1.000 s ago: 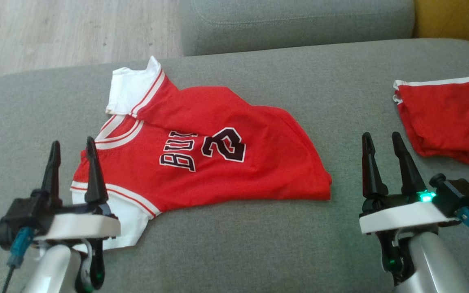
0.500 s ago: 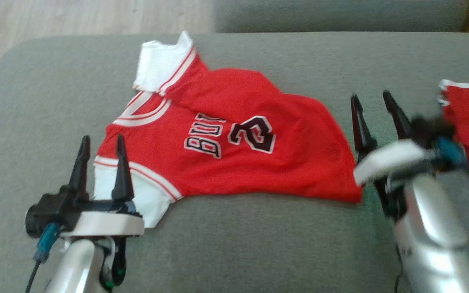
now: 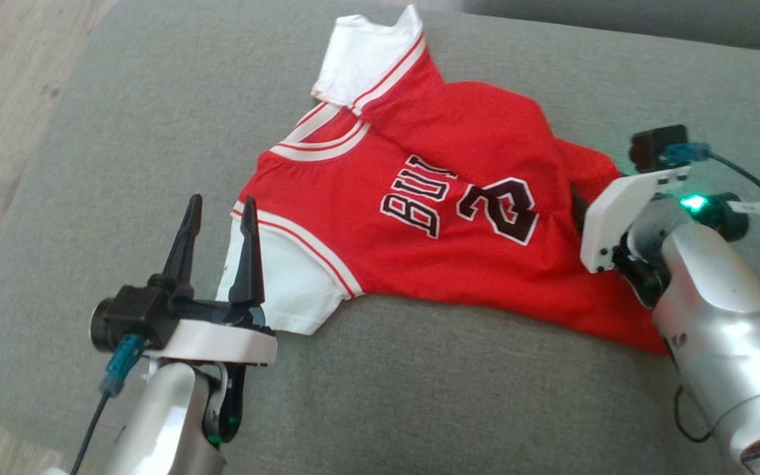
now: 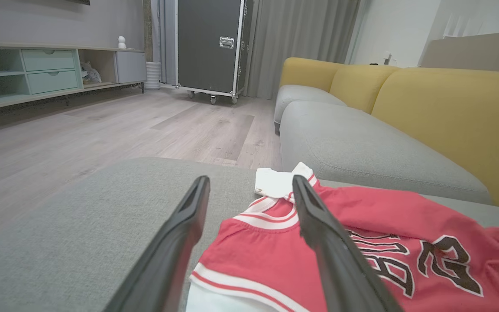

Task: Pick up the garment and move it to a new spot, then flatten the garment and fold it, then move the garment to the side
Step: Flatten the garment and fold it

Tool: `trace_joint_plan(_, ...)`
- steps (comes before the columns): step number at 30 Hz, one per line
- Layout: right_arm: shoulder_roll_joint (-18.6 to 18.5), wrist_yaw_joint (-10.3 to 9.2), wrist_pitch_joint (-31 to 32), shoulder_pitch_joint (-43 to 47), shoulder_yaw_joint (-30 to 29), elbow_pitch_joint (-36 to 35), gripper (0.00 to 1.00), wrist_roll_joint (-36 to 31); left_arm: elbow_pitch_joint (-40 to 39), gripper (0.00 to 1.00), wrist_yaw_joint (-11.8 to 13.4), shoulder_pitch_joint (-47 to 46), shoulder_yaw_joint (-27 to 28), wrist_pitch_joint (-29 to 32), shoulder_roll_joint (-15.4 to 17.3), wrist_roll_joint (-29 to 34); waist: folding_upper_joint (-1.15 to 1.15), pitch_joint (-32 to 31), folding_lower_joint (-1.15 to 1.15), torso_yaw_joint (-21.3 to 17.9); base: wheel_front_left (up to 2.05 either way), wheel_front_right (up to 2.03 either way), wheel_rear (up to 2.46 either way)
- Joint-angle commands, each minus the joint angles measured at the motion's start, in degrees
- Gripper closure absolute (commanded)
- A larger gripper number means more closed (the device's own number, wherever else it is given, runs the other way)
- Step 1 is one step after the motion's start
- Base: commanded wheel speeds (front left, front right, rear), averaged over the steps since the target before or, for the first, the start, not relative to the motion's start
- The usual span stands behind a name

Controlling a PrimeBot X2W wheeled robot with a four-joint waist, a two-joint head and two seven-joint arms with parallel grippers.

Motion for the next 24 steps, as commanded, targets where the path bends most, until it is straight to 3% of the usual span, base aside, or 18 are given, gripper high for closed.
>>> trace_joint_plan(1, -0.63, -0.05, 0.76, -2.3, 4.12, -1.11, 0.0, 2.32, -1.27, 0.0, -0.62, -2.48, 2.26, -0.53, 0.26, 0.69, 0.0, 0.79, -0.01, 1.03, 0.0, 0.0, 0.0)
trace_joint_plan(4, -2.54, -0.05, 2.05, -2.95, 9.54, -0.82, 0.0, 6.58, -0.86, 0.0, -1.24, -2.66, 2.87, -0.53, -0.28, 1.23, 0.0, 1.21, -0.01, 1.47, 0.0, 0.0, 0.0)
trace_joint_plan(5, -3.42, -0.05, 2.1, -3.3, 11.1, -0.7, 0.33, 7.4, -0.74, 0.0, -1.42, -2.7, 3.07, -0.53, -0.43, 1.41, 0.0, 1.33, -0.01, 1.53, 0.0, 0.0, 0.0)
trace_joint_plan(6, -4.27, -0.05, 1.77, -3.72, 12.47, -0.63, 1.0, 8.04, -0.63, 0.0, -1.59, -2.76, 3.25, -0.53, -0.56, 1.63, 0.0, 1.46, -0.01, 1.58, 0.0, 0.0, 0.0)
trace_joint_plan(15, -9.48, -0.05, -7.59, -10.24, 12.66, 3.97, 1.0, 9.44, 0.09, 0.0, -2.57, -3.44, 4.74, -0.53, -1.32, 3.1, 0.0, 2.22, -0.01, 0.69, 0.0, 0.0, 0.0)
trace_joint_plan(24, -13.99, -0.05, -18.42, -19.82, 3.87, 15.98, 1.0, 3.02, 0.25, 0.0, -3.46, -4.56, 5.85, -0.53, -1.86, 4.06, 0.0, 2.97, -0.01, -0.47, 0.0, 0.0, 0.0)
